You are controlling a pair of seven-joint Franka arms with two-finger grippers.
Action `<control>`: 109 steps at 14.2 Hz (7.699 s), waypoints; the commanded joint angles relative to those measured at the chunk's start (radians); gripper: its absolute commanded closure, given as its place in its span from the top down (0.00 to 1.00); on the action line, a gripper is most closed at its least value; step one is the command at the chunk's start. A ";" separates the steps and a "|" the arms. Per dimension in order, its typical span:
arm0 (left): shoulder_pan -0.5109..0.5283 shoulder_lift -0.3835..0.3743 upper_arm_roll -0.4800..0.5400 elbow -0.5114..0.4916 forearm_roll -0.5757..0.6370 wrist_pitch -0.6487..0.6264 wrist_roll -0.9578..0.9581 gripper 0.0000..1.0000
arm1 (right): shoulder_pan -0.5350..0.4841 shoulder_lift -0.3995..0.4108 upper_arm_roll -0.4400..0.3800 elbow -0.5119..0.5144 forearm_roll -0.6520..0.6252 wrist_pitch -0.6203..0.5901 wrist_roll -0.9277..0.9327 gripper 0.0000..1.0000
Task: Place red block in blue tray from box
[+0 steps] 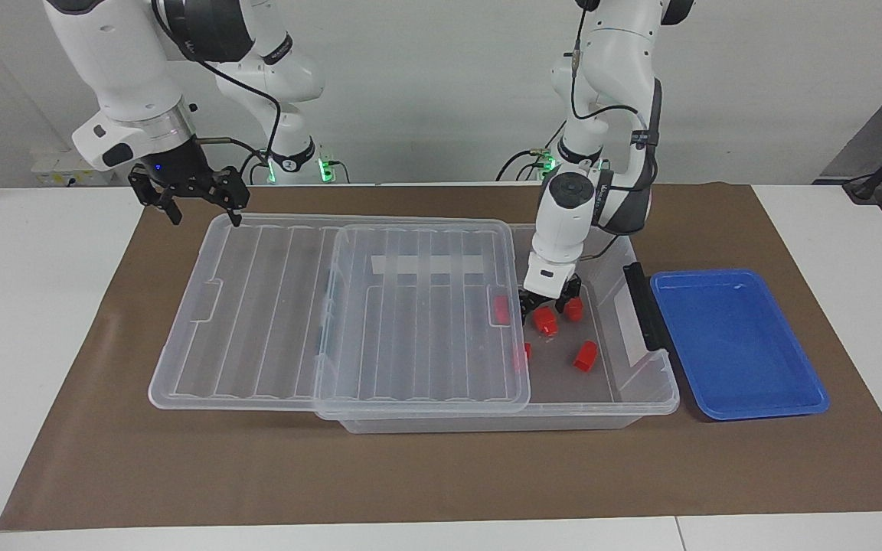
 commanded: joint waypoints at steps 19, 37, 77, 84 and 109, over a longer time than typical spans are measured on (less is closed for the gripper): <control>0.050 -0.064 0.033 0.379 -0.019 -0.590 0.130 0.16 | -0.014 -0.003 0.004 -0.003 0.012 -0.007 0.012 1.00; 0.559 -0.188 0.047 0.229 -0.074 -0.455 1.096 0.13 | -0.191 0.023 -0.004 -0.170 0.010 0.344 -0.028 0.00; 0.570 -0.033 0.050 0.066 -0.074 -0.120 0.908 0.91 | 0.117 0.109 0.024 -0.222 0.030 0.367 0.027 0.00; 0.521 -0.113 0.044 0.283 -0.066 -0.504 0.905 1.00 | 0.160 0.105 0.024 -0.224 0.030 0.365 0.084 0.00; 0.406 -0.333 -0.022 0.303 -0.077 -0.652 0.905 1.00 | 0.188 0.105 0.024 -0.221 0.041 0.365 0.084 0.00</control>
